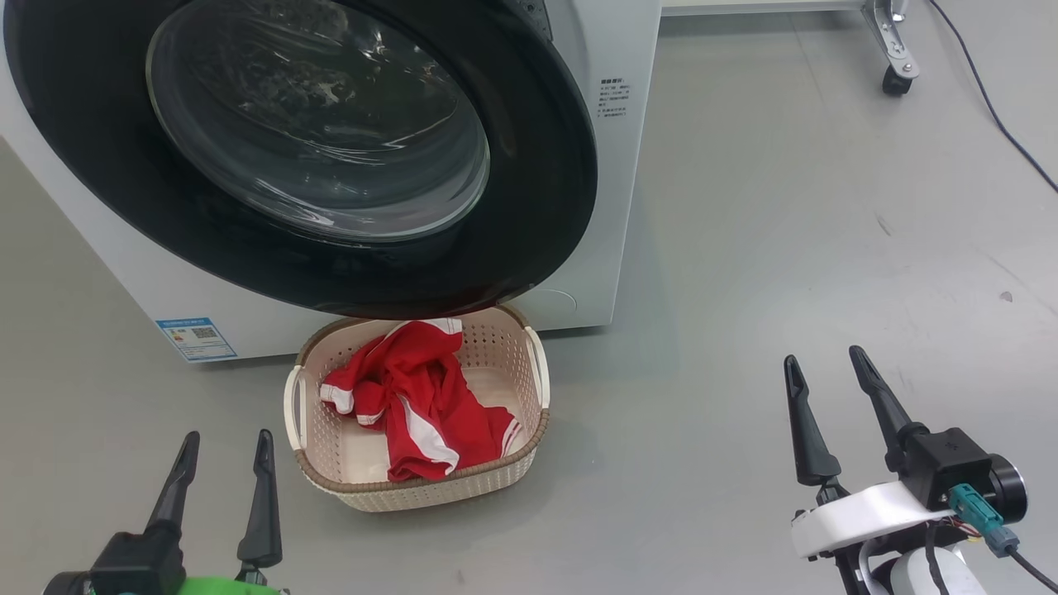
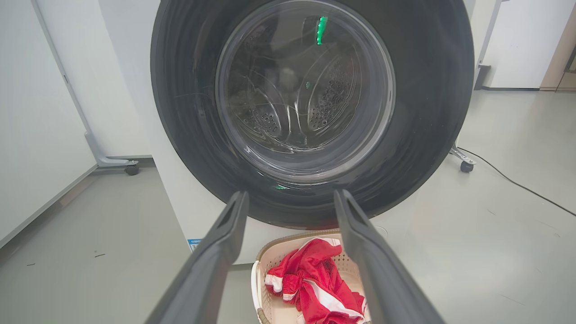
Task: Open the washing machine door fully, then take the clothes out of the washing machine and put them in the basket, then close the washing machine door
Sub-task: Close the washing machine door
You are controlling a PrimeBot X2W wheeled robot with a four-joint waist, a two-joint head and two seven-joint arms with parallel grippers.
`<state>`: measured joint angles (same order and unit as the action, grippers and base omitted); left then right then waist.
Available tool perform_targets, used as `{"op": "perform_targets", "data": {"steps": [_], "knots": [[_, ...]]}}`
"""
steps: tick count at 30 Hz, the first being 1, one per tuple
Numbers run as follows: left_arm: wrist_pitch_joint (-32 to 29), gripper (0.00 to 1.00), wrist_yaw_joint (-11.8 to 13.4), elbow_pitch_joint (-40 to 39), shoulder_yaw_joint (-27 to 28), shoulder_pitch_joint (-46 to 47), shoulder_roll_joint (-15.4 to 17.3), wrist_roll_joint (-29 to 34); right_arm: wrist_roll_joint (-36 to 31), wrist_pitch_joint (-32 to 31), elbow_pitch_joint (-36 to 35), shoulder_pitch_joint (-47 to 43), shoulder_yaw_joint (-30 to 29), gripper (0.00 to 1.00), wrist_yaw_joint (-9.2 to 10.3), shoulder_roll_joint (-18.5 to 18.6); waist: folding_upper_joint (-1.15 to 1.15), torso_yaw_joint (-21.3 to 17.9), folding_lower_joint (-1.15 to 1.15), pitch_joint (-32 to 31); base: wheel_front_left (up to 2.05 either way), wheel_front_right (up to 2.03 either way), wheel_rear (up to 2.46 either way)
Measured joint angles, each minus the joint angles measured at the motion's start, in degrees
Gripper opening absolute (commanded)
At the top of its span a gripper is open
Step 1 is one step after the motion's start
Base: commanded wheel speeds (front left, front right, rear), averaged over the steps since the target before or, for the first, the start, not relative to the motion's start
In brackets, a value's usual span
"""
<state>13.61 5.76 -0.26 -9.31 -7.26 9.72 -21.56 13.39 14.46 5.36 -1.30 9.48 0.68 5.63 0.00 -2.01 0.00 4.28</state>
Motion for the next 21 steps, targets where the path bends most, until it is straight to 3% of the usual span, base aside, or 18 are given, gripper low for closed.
{"op": "perform_targets", "data": {"steps": [11,12,13,14,15,21], "knots": [[0.01,1.0,0.47,0.23,0.15,-0.01,-1.46,1.77,-0.01,-0.01,-0.16,-0.39,0.29,1.0,0.0,-0.04,0.0,0.4,0.0,-0.24,0.0,0.0,0.0],[0.02,1.0,0.47,0.24,0.2,-0.01,-1.56,1.86,-0.01,-0.01,-0.24,-0.39,0.29,0.9,0.01,-0.04,0.0,0.43,0.0,-0.25,0.0,0.0,0.0],[0.07,1.0,0.48,0.25,0.22,-0.01,-1.64,2.0,-0.01,-0.01,-0.34,-0.39,0.27,0.47,0.01,-0.04,0.0,0.47,0.0,-0.25,0.0,0.0,0.0],[0.07,1.0,0.48,0.25,0.24,-0.01,-1.68,2.01,-0.01,-0.01,-0.42,-0.39,0.27,0.15,0.01,-0.03,0.0,0.5,0.0,-0.25,0.0,0.0,0.0],[0.07,1.0,0.48,0.25,0.29,-0.01,-1.75,2.03,-0.01,-0.01,-0.46,-0.39,0.25,0.0,0.01,-0.03,0.0,0.53,0.0,-0.25,0.0,0.0,0.0],[0.07,1.0,0.51,0.23,0.42,-0.01,-2.15,2.97,-0.01,-0.01,-0.69,-0.39,0.26,0.0,0.01,-0.03,0.0,0.72,0.0,-0.19,0.0,0.0,0.0]]}}
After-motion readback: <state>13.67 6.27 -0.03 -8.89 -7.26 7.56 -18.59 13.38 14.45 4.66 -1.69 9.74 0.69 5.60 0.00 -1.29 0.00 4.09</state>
